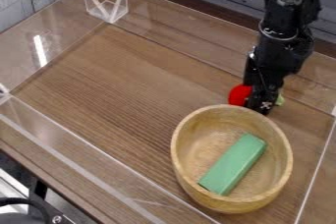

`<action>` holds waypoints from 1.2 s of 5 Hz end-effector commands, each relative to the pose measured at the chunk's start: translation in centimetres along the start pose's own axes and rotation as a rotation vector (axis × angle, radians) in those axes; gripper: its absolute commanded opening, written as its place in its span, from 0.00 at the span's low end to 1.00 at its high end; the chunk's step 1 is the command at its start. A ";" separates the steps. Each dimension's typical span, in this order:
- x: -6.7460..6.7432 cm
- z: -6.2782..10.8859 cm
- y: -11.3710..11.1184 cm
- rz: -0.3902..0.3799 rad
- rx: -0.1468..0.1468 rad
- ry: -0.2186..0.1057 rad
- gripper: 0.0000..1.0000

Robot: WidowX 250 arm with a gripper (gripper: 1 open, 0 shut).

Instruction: Move the red object to the left side of the table

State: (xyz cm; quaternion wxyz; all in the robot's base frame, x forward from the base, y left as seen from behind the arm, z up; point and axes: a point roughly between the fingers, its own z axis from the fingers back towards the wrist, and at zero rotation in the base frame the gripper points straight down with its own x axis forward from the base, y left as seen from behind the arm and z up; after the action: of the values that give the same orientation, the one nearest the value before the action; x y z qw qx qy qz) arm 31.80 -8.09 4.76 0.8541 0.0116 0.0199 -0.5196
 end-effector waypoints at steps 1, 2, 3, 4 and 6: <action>0.0 2.7 0.5 0.010 0.064 -0.064 1.00; -0.1 2.7 0.5 0.011 0.069 -0.071 1.00; -0.1 2.7 0.5 0.010 0.071 -0.076 1.00; -0.1 2.6 0.6 0.011 0.072 -0.079 1.00; -0.1 2.6 0.6 0.010 0.074 -0.085 1.00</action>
State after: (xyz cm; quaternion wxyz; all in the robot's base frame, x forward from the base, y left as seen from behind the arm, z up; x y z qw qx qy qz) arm 31.77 -7.93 4.88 0.8540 0.0102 0.0022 -0.5202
